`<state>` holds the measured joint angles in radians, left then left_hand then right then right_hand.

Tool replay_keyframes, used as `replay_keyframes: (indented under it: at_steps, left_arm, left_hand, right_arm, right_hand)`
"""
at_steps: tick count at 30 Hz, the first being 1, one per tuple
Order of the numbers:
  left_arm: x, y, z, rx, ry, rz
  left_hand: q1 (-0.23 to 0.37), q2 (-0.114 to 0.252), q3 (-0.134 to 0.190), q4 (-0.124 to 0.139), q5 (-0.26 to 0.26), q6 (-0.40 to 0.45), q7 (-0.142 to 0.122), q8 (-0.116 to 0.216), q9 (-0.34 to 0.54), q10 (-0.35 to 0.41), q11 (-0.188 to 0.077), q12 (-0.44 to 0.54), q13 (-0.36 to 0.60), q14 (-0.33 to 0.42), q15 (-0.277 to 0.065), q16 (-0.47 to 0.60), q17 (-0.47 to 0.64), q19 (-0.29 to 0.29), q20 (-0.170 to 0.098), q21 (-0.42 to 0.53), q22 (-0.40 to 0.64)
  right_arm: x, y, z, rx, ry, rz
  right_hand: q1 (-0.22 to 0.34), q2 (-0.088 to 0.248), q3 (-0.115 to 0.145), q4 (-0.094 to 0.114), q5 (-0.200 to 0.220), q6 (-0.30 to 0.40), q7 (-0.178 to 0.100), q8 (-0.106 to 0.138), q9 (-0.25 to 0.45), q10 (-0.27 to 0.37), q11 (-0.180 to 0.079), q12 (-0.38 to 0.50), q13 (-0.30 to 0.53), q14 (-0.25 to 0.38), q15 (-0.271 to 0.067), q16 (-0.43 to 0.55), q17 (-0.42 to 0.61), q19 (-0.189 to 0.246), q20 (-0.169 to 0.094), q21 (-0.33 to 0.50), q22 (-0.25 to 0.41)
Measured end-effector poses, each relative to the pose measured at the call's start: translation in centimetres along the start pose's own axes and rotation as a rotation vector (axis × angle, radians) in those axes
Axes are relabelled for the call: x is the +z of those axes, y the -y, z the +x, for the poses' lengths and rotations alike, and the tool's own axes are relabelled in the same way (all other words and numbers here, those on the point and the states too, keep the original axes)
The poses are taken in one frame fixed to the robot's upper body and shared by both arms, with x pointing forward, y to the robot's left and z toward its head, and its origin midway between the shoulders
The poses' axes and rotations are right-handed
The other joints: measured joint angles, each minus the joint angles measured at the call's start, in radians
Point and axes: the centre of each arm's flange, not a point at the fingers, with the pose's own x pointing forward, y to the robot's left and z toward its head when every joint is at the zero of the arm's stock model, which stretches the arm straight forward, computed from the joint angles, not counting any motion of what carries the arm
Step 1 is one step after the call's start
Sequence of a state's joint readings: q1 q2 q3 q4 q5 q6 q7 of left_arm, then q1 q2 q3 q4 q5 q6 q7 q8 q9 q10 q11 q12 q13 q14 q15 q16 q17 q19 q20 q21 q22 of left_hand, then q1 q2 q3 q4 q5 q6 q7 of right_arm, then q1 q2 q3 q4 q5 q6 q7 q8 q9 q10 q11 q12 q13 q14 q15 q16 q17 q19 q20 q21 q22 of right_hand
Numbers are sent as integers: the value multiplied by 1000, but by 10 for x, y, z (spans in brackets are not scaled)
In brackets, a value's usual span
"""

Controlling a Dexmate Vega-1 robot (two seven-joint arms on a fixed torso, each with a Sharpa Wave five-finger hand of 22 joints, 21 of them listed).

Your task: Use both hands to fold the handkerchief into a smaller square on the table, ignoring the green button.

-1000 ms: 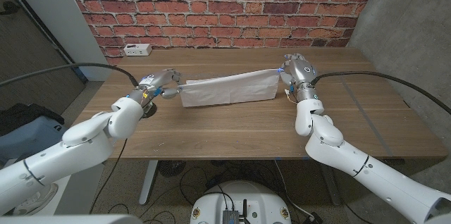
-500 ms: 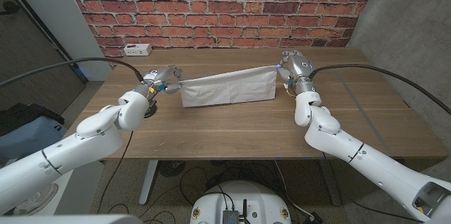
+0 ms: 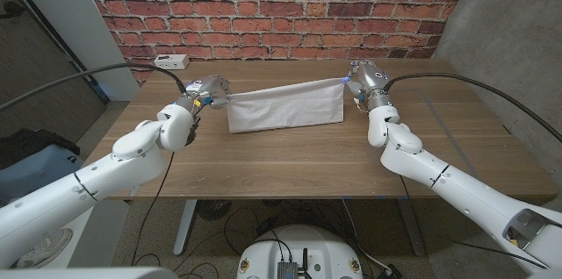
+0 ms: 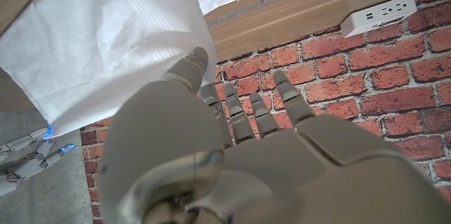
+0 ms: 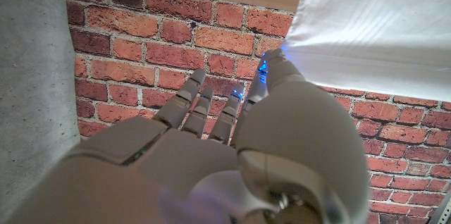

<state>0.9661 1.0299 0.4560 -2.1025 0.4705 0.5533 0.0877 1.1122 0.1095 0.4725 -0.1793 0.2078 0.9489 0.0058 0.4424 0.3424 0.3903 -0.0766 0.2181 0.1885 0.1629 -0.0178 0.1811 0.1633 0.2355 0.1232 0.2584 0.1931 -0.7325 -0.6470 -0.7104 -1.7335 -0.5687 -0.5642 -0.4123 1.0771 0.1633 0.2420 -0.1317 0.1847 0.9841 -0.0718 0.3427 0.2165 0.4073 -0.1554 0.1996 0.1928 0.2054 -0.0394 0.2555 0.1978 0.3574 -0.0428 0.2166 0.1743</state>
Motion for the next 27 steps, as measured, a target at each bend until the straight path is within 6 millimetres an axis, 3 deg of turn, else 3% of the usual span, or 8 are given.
replay_keyframes:
  at_steps: [27]
  left_arm:
    - [-3,12,41,-49,-22,35]
  left_hand:
    - [0,0,-4,4,0,8,8,-10,4,-4,4,-4,0,0,0,0,0,0,0,0,0]
  right_arm:
    - [0,-21,37,50,22,-15]
  right_hand:
    - [4,4,0,0,0,0,0,0,0,0,0,0,0,0,0,0,0,4,4,0,0]
